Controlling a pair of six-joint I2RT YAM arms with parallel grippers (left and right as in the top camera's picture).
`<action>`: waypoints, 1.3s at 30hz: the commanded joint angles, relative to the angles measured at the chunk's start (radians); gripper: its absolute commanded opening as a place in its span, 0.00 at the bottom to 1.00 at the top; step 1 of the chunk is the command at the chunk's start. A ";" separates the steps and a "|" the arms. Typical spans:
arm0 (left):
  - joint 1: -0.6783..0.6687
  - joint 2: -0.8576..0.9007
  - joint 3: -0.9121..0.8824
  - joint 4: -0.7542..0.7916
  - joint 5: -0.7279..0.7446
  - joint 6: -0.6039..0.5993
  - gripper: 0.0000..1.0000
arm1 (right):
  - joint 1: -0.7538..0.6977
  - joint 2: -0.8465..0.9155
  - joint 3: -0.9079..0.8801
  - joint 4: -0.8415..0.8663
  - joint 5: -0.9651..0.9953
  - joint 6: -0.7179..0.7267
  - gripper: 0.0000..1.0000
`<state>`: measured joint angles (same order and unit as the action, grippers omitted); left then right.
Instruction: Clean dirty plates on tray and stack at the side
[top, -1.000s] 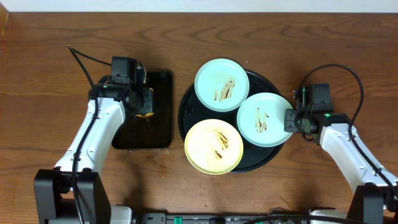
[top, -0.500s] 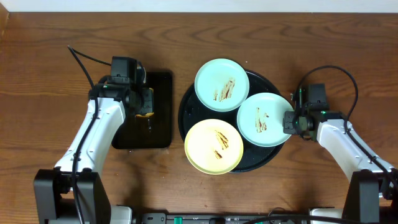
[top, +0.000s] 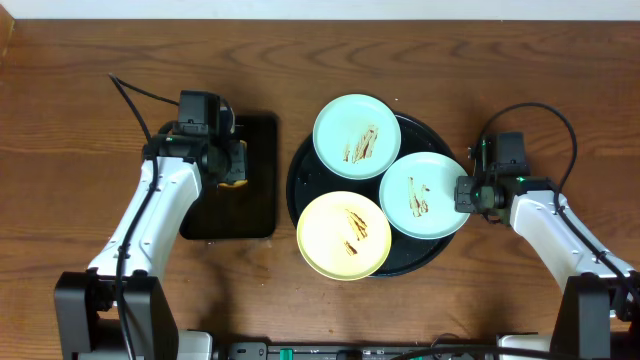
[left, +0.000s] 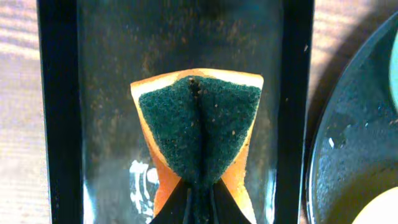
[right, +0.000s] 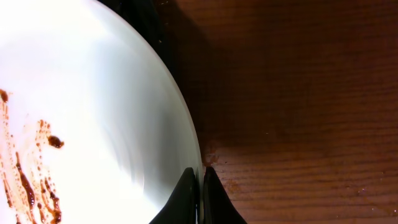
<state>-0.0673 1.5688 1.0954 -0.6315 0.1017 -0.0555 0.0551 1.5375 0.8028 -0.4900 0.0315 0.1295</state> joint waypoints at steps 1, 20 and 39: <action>-0.002 -0.026 0.025 0.038 -0.010 -0.010 0.07 | 0.002 0.007 0.002 -0.008 0.024 -0.003 0.01; -0.002 -0.247 0.025 0.185 -0.073 -0.001 0.07 | 0.002 0.007 0.002 -0.007 0.024 -0.003 0.01; -0.002 0.019 0.034 -0.081 0.130 -0.036 0.07 | 0.002 0.007 0.002 -0.026 0.020 -0.003 0.01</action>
<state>-0.0677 1.6054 1.0954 -0.6872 0.1539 -0.0799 0.0547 1.5375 0.8043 -0.4984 0.0296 0.1295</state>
